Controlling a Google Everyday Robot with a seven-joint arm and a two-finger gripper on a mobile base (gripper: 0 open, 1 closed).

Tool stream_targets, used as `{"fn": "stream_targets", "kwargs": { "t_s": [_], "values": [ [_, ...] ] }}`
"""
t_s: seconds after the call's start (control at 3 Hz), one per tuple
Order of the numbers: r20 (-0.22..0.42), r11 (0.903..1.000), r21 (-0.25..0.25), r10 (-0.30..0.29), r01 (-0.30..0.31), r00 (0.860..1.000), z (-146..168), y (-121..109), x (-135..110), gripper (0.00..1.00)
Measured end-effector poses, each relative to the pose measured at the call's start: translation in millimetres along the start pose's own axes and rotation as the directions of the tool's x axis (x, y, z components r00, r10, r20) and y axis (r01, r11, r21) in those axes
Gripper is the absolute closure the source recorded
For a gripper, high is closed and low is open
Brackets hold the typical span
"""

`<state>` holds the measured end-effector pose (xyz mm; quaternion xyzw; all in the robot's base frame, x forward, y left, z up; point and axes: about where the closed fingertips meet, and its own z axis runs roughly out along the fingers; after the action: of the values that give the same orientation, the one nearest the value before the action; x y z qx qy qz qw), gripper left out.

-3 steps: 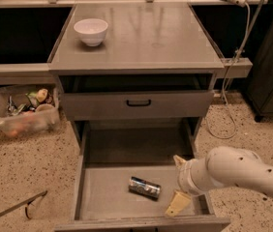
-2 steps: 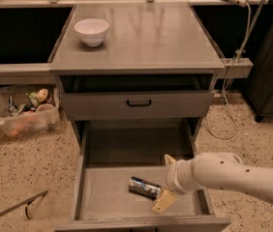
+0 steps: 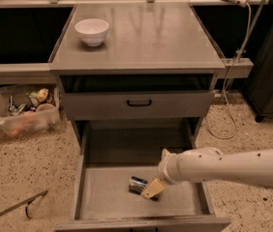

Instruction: Pick redbull can from middle drawer and place on counter

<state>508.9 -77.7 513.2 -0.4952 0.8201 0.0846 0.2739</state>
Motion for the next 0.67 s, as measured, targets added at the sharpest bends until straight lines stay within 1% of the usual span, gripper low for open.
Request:
{"fn": "stream_targets", "kwargs": {
  "t_s": [0.33,0.67],
  "values": [
    [0.0,1.0,0.0,0.0,0.0,1.0,0.1,0.0,0.0,0.0],
    [0.002,0.9999,-0.006,-0.014,0.014,1.0,13.1,3.3,1.7,0.0]
  ]
}}
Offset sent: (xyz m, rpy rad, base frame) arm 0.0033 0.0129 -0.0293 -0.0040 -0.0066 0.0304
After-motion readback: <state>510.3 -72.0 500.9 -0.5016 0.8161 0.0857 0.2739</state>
